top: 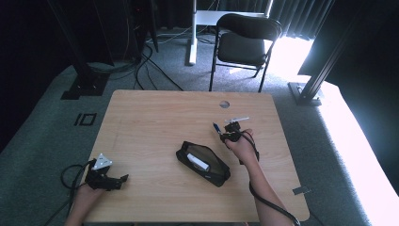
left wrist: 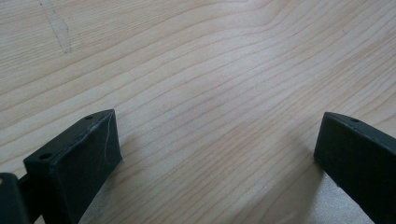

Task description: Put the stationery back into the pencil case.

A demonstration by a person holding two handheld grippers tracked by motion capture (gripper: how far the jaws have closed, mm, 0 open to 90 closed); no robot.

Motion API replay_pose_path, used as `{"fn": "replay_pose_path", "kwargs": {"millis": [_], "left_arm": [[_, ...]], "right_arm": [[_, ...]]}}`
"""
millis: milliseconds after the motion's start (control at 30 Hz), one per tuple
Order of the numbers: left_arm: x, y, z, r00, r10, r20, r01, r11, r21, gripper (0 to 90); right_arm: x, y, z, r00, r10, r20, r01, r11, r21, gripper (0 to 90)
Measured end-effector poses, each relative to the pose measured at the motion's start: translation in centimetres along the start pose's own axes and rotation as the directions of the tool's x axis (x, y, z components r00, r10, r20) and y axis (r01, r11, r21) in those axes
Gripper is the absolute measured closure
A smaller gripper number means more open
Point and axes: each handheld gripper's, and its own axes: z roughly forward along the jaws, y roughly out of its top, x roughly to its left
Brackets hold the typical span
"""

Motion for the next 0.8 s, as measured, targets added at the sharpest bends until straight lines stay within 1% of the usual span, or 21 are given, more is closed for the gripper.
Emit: {"fn": "replay_pose_path", "kwargs": {"millis": [33,67,100,167,200,233,300,333,400,433,467,533,567,600,633,667,700,733,767,800], "left_arm": [[0.0,0.0,0.0,1.0,-0.001,0.0,0.001,1.0,0.0,0.7],[0.0,0.0,0.0,1.0,0.0,0.0,0.0,1.0,0.0,0.6],[0.0,0.0,0.0,1.0,0.0,0.0,0.0,1.0,0.0,0.6],[0.0,0.0,0.0,1.0,0.0,0.0,0.0,1.0,0.0,0.7],[0.0,0.0,0.0,1.0,0.0,0.0,0.0,1.0,0.0,0.6],[0.0,0.0,0.0,1.0,-0.001,0.0,0.001,1.0,0.0,0.6],[0.0,0.0,0.0,1.0,0.0,-0.001,0.0,1.0,0.0,0.6],[0.0,0.0,0.0,1.0,0.0,0.0,0.0,1.0,0.0,0.7],[0.0,0.0,0.0,1.0,-0.001,0.0,0.001,1.0,0.0,0.7],[0.0,0.0,0.0,1.0,0.0,0.0,0.0,1.0,0.0,0.7],[0.0,0.0,0.0,1.0,0.0,0.0,0.0,1.0,0.0,0.6],[0.0,0.0,0.0,1.0,-0.001,0.0,0.001,1.0,0.0,0.6],[0.0,0.0,0.0,1.0,0.0,0.0,0.0,1.0,0.0,0.6],[0.0,0.0,0.0,1.0,-0.001,0.0,0.001,1.0,0.0,0.7],[0.0,0.0,0.0,1.0,0.0,0.0,0.0,1.0,0.0,0.7],[0.0,0.0,0.0,1.0,-0.001,0.0,0.001,1.0,0.0,0.6],[0.0,0.0,0.0,1.0,-0.001,-0.001,0.001,1.0,0.0,0.7],[0.0,0.0,0.0,1.0,0.0,-0.001,0.0,1.0,0.0,0.6],[0.0,0.0,0.0,1.0,0.0,0.0,0.0,1.0,0.0,0.7],[0.0,0.0,0.0,1.0,0.001,-0.001,-0.001,1.0,0.0,0.7]], "right_arm": [[0.2,0.0,-0.4,1.0,-0.002,-0.005,0.002,1.0,-0.015,79.2],[0.2,0.1,-0.7,0.9999,-0.01,-0.012,0.01,1.0,-0.014,79.2],[0.3,0.1,-0.9,0.9996,-0.007,-0.026,0.006,1.0,-0.021,79.2],[0.4,0.1,-1.2,0.9995,-0.006,-0.031,0.005,1.0,-0.03,79.2],[0.7,0.3,-1.7,0.9991,-0.019,-0.039,0.017,0.999,-0.045,79.2],[0.8,0.3,-2.1,0.9983,-0.02,-0.054,0.018,0.999,-0.047,79.2],[1.0,0.4,-2.4,0.9978,-0.027,-0.06,0.024,0.998,-0.05,79.2],[1.3,0.5,-3.1,0.9963,-0.033,-0.079,0.027,0.997,-0.068,79.2],[1.6,0.6,-3.9,0.9952,-0.041,-0.088,0.033,0.995,-0.095,79.2],[1.8,0.7,-4.3,0.994,-0.052,-0.096,0.043,0.994,-0.097,79.2],[2.0,0.7,-4.7,0.9925,-0.054,-0.11,0.041,0.993,-0.114,79.2],[2.5,0.8,-5.5,0.99,-0.078,-0.117,0.064,0.99,-0.125,79.2],[2.5,0.8,-5.5,0.99,-0.078,-0.117,0.064,0.99,-0.125,79.2],[3.1,0.8,-6.2,0.9858,-0.097,-0.137,0.078,0.987,-0.139,79.2],[3.1,0.8,-6.2,0.9858,-0.097,-0.137,0.078,0.987,-0.139,79.2],[3.8,0.8,-6.9,0.9825,-0.119,-0.143,0.096,0.983,-0.156,79.2],[4.1,0.8,-7.2,0.9805,-0.126,-0.15,0.102,0.981,-0.163,79.2],[4.4,0.8,-7.5,0.9789,-0.135,-0.154,0.106,0.978,-0.18,79.2],[4.7,0.7,-7.8,0.9755,-0.153,-0.158,0.125,0.976,-0.178,79.2],[4.9,0.7,-8.0,0.9729,-0.16,-0.168,0.128,0.974,-0.185,79.2]]}}
